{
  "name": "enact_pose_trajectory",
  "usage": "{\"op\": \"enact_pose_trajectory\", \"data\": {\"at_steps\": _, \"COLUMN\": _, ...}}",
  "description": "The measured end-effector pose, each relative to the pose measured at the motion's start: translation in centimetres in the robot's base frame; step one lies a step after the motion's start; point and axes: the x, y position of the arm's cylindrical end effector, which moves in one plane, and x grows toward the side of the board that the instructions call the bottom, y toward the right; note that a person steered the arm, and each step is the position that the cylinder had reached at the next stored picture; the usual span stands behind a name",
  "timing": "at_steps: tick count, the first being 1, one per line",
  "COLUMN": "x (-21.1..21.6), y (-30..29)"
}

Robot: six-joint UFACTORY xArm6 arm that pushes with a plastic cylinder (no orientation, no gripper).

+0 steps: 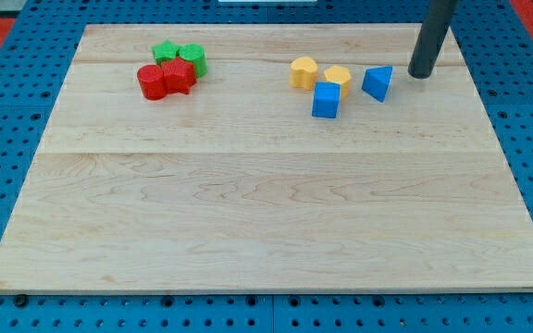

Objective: Move the yellow heart left to the yellow hexagon

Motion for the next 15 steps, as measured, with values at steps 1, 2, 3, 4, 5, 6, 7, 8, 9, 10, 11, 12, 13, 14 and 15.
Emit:
{"op": "enact_pose_trajectory", "data": {"at_steps": 1, "x": -0.1, "y": -5.4}}
{"op": "enact_pose_trajectory", "data": {"at_steps": 2, "x": 1.1, "y": -5.7}}
{"op": "enact_pose_trajectory", "data": {"at_steps": 3, "x": 3.7, "y": -5.7}}
{"op": "enact_pose_trajectory", "data": {"at_steps": 4, "x": 3.8, "y": -5.8}}
{"op": "enact_pose_trajectory", "data": {"at_steps": 5, "x": 4.0, "y": -5.8}}
{"op": "enact_pose_trajectory", "data": {"at_steps": 6, "x": 4.6, "y": -4.5}}
{"op": "enact_pose_trajectory", "data": {"at_steps": 7, "x": -1.4, "y": -2.1}}
{"op": "enact_pose_trajectory", "data": {"at_steps": 8, "x": -6.0, "y": -3.4}}
{"op": "enact_pose_trajectory", "data": {"at_steps": 9, "x": -6.3, "y": -9.4}}
{"op": "enact_pose_trajectory", "data": {"at_steps": 10, "x": -4.9, "y": -10.4}}
{"op": "enact_pose_trajectory", "data": {"at_steps": 11, "x": -4.0, "y": -14.7}}
{"op": "enact_pose_trajectory", "data": {"at_steps": 12, "x": -2.9, "y": -15.2}}
{"op": "enact_pose_trajectory", "data": {"at_steps": 13, "x": -0.8, "y": -16.4}}
{"op": "enact_pose_trajectory", "data": {"at_steps": 14, "x": -0.7, "y": -16.4}}
{"op": "enact_pose_trajectory", "data": {"at_steps": 15, "x": -5.1, "y": -17.4}}
